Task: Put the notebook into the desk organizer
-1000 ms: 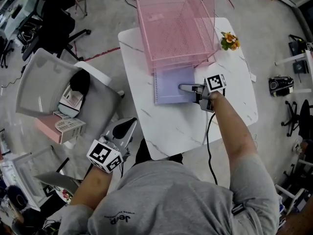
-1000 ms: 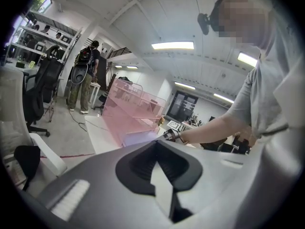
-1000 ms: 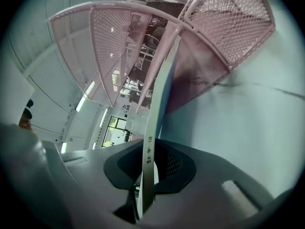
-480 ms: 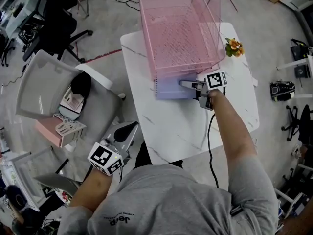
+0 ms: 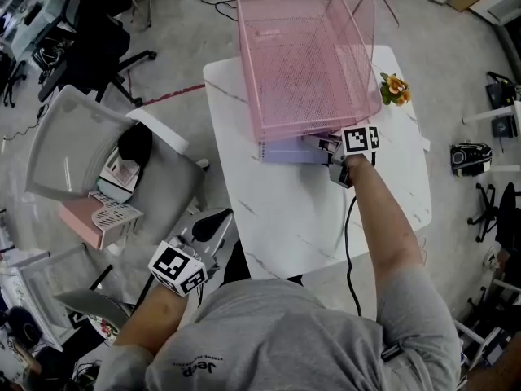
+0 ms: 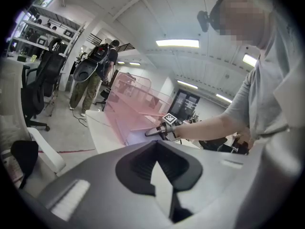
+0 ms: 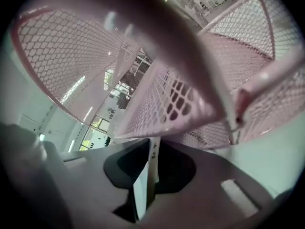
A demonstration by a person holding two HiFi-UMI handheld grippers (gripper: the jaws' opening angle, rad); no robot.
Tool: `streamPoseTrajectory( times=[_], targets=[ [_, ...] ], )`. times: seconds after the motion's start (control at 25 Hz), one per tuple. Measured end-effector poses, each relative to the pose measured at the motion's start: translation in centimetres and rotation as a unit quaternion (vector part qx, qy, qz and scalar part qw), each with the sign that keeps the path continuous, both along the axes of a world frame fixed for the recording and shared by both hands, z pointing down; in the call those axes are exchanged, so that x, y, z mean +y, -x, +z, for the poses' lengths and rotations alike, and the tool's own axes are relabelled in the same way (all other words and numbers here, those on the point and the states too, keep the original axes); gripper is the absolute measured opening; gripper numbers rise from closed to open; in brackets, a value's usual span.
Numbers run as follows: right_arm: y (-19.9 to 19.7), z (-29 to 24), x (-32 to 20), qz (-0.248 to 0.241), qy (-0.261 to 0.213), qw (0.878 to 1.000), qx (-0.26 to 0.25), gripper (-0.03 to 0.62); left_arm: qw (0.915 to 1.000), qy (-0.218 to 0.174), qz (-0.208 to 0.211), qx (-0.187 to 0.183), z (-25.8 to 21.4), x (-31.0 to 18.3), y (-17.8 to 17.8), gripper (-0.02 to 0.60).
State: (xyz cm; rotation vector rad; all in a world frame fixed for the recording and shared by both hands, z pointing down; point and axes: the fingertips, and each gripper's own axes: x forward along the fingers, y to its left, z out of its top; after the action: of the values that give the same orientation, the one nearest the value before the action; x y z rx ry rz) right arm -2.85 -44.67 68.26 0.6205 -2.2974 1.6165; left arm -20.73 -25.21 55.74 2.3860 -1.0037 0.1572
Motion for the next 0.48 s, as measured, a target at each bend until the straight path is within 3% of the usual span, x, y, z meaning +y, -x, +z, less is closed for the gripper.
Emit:
streamPoseTrajectory(
  times=[0.24,0.48],
  targets=[
    [-0.4,0.6,-0.5,0.011,-0.067,0.994,0.081,0.045,1.0,0.007,0.005,0.003,0.5,0.0,-0.7,0.055],
    [-0.7,0.2,-1.2,0.046,-0.15,0.972,0.174,0.068,0.9999,0.012,0.008,0.007,0.8,0.4,-0.9,0.055]
  ],
)
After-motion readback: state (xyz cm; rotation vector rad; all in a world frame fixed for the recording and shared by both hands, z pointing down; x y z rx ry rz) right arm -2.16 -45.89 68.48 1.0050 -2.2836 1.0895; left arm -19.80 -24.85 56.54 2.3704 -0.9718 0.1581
